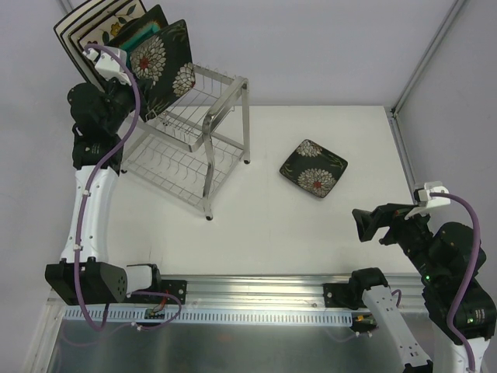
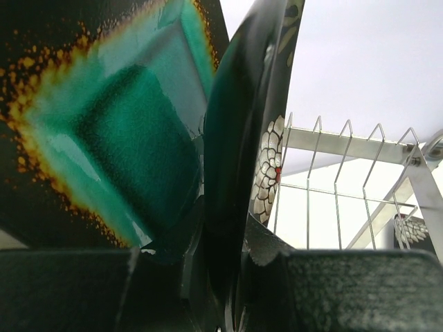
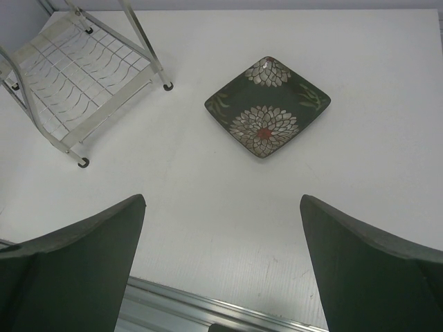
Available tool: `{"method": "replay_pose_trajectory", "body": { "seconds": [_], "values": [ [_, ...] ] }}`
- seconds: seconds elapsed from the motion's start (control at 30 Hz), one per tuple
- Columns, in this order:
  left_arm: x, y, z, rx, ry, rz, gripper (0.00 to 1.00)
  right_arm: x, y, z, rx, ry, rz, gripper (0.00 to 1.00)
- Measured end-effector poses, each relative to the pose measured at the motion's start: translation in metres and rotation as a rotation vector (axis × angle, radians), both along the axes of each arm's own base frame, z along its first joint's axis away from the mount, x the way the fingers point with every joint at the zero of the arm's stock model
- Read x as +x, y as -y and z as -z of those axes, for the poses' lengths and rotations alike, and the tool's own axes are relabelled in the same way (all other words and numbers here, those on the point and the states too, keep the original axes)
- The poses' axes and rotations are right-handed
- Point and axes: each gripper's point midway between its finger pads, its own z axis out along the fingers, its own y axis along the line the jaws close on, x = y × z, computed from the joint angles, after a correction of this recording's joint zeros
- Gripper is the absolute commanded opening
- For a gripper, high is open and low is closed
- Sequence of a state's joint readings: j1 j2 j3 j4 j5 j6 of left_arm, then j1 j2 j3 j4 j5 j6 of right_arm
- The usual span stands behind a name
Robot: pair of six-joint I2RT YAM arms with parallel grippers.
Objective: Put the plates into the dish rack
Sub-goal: Insert the plate into the dish rack
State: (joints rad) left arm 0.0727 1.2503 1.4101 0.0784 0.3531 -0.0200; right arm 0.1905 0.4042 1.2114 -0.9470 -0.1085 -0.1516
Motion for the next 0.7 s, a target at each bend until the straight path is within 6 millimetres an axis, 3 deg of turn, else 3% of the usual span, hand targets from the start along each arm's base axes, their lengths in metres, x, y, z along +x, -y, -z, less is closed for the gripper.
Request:
{"method": "replay_pose_trajectory", "body": {
  "seconds": [0.7],
  "values": [
    [-0.009,-0.008,0.012,-0.128,0.017,-0.064,0.0,0.004,-0.001,0.009,-0.004,-0.031,-0.003,0.99]
  ]
}}
